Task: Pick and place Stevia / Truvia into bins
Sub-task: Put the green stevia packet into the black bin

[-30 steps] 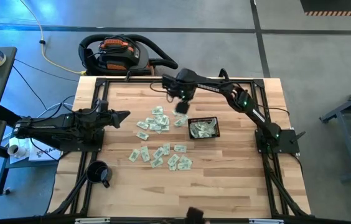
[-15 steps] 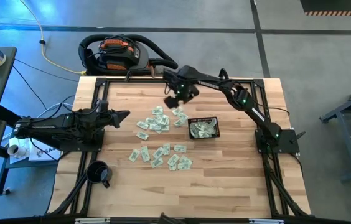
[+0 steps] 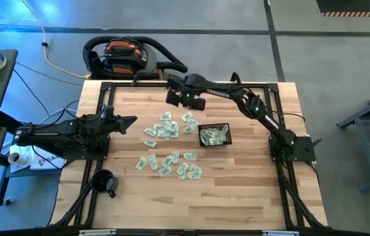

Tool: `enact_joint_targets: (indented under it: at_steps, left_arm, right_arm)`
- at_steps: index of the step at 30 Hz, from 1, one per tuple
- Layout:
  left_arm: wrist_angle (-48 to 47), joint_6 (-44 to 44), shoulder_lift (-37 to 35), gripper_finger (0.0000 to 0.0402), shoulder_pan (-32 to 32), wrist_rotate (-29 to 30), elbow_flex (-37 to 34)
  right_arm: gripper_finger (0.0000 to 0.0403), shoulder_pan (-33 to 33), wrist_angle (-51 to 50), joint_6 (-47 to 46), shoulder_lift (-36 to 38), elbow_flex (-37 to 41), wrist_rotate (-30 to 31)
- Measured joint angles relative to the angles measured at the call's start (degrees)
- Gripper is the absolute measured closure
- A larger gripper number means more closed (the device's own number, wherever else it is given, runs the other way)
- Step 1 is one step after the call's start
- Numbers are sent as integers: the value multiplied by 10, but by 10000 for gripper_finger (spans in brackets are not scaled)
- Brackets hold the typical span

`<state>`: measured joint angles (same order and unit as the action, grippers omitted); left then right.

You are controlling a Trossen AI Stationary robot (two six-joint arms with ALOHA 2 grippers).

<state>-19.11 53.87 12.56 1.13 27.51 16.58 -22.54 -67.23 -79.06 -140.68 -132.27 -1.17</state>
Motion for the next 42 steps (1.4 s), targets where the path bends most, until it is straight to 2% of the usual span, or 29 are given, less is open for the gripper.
enact_joint_targets:
  at_steps: [4,9,13,17,24,33,42]
  left_arm:
    - [0,0,0,291,0,-19,0]
    - [-3,-13,0,291,0,-47,0]
    - [-4,-15,0,291,0,-49,0]
    - [-4,-17,0,291,0,-53,0]
    - [-6,-14,0,291,0,-63,0]
    - [-8,-15,0,291,0,-63,0]
    - [-11,-20,0,291,0,-63,0]
  right_arm:
    - [157,18,-18,-124,0,0,49]
    - [157,17,-71,-174,-10,0,39]
    - [157,23,-64,-208,-26,0,24]
    - [157,24,-20,-213,-39,0,9]
    - [157,21,-84,-216,-49,0,17]
    - [157,1,-69,-196,-49,0,38]
    - [158,6,-57,-200,-67,-1,8]
